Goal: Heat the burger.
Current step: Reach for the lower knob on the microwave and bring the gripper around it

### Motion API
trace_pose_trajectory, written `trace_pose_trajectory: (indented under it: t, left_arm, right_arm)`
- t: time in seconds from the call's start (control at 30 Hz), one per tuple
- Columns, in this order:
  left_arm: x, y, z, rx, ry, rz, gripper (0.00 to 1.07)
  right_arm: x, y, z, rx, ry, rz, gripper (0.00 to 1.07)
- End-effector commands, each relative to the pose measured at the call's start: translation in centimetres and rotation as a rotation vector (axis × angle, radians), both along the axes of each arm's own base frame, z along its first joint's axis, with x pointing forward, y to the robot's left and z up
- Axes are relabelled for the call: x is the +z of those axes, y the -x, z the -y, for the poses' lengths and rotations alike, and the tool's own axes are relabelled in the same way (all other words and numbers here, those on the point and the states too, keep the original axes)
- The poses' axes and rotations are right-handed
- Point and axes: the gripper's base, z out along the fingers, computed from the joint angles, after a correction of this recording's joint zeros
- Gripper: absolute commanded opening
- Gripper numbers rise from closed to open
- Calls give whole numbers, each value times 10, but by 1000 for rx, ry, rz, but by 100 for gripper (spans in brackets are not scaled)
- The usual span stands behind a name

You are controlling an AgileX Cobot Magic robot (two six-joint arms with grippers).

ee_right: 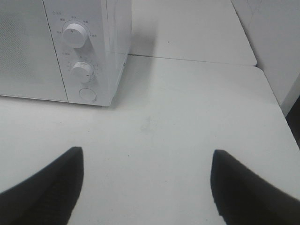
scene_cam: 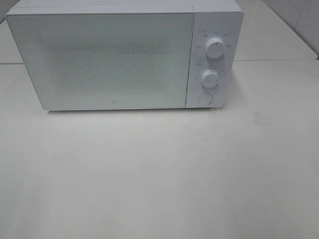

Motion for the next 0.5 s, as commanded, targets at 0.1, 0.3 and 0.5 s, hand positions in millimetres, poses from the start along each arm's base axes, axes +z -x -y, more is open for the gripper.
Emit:
trace_pose_trajectory:
  t: [0.1, 0.3, 0.5]
  left_arm:
    - [-1, 3, 0, 0, 0, 17, 98]
    - [-1, 3, 0, 0, 0, 17, 98]
    - [-1, 3, 0, 0, 0, 17, 98]
  right_arm:
    - [-2, -24, -2, 0, -8, 59, 75]
    - [-1, -48, -5, 7, -18, 114, 75]
    - [-5, -73, -8, 13, -18, 106, 75]
